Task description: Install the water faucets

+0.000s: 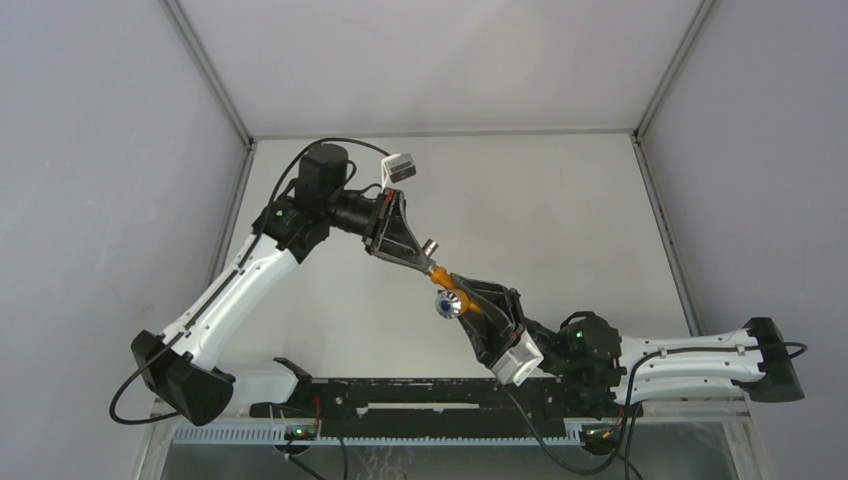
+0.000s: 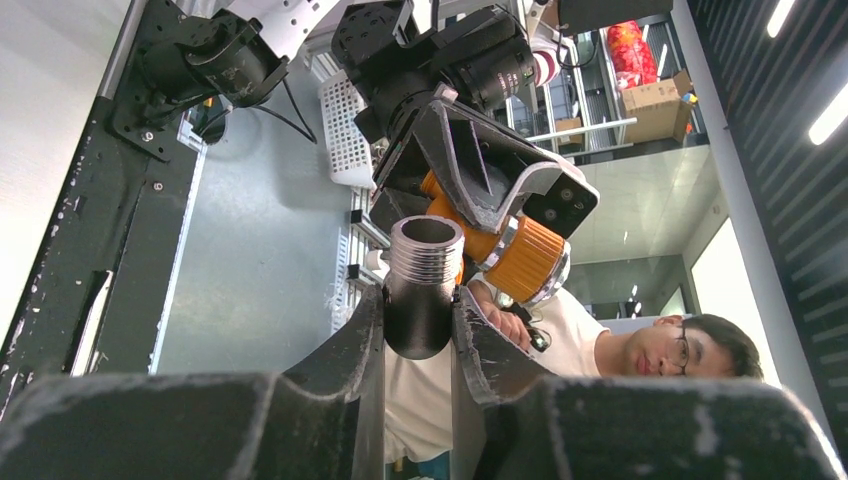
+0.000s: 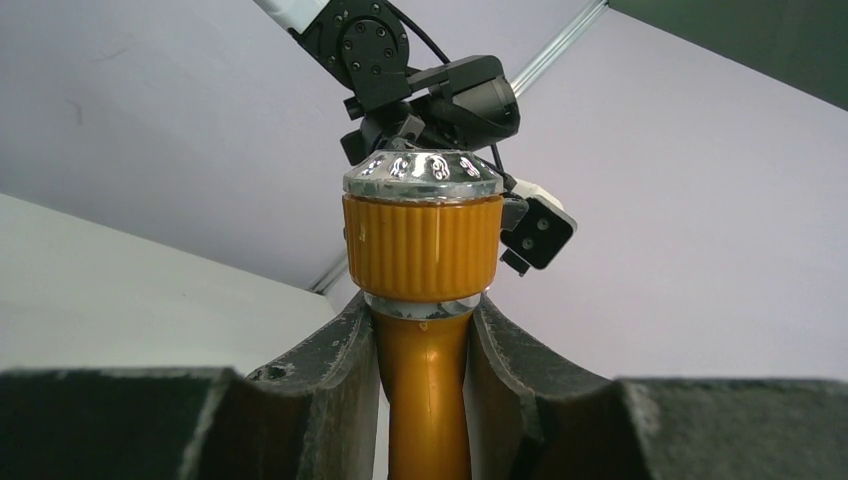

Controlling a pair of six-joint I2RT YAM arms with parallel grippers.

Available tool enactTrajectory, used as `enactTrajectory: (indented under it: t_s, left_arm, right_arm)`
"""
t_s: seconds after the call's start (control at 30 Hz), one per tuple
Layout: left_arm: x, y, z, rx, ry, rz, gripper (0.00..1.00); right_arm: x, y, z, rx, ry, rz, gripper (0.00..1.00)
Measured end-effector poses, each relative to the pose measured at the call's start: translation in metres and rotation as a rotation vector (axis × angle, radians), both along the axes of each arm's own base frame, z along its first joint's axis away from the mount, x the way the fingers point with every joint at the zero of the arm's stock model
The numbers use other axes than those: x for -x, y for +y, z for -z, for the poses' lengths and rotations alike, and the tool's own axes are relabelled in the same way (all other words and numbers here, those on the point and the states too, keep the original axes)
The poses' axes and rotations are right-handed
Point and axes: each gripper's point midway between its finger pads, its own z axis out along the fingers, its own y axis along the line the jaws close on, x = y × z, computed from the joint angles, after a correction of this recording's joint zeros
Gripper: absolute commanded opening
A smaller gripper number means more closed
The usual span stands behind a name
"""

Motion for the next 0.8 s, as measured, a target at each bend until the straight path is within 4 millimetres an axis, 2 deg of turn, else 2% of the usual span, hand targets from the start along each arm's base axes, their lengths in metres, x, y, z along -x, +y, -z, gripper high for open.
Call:
enactTrajectory:
  t_s: [0.43, 0.8]
  left_arm:
    - [0.004, -0.004, -0.010, 0.012, -0.026, 0.008, 0.00]
    - [0.005, -0.003, -0.015, 0.019, -0.039, -0.007, 0.00]
  right_arm:
    - [-0.005, -0.005, -0.001, -0.077, 0.023, -0.005, 0.00]
    - [-0.007, -0.004, -0.005, -0.182, 0.138, -0.069, 0.00]
